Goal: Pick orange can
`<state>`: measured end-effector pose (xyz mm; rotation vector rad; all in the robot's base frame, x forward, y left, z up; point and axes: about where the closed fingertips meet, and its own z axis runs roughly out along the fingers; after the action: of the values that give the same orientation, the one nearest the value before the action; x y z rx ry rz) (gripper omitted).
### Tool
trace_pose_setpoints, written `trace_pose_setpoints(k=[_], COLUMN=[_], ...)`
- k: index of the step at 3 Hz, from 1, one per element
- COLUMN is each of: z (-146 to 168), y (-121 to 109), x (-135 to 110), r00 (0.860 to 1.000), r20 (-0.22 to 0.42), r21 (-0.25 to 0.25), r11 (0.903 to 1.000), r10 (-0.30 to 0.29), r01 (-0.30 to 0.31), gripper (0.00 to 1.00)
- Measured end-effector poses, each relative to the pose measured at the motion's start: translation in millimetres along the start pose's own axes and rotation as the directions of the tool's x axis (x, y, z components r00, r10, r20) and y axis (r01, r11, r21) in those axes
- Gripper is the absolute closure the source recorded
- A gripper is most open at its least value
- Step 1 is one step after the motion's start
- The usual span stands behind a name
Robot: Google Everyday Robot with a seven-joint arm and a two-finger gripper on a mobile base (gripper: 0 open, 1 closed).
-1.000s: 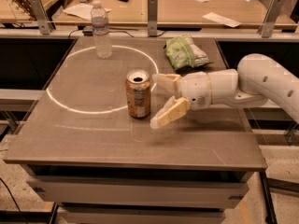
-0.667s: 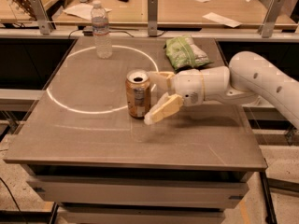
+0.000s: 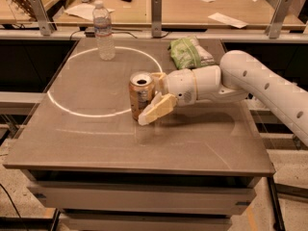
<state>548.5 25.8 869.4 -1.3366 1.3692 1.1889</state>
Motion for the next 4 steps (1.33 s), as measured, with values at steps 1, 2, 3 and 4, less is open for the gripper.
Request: trace_pose_setpoints(k=[1,2,3,4], z=[13.4,12.8,0.6,-14.6], y=[6.8,9.6,7.9,4.0], x=[3.7,5.8,-5.9,-33.3], r00=[1.0,0.999,0.999,0.998], r20=[0.007,0.009,0.035,0.061], r21=[-0.057,-0.082,-0.068,-0.041], r11=[0.998,0.9961,0.9977,0.9986], r10=[0.026,0.031,0.011,-0.03], r01=[-0.026,-0.03,-0.008,0.032], gripper=[0.2,0.43,0.65,0.89])
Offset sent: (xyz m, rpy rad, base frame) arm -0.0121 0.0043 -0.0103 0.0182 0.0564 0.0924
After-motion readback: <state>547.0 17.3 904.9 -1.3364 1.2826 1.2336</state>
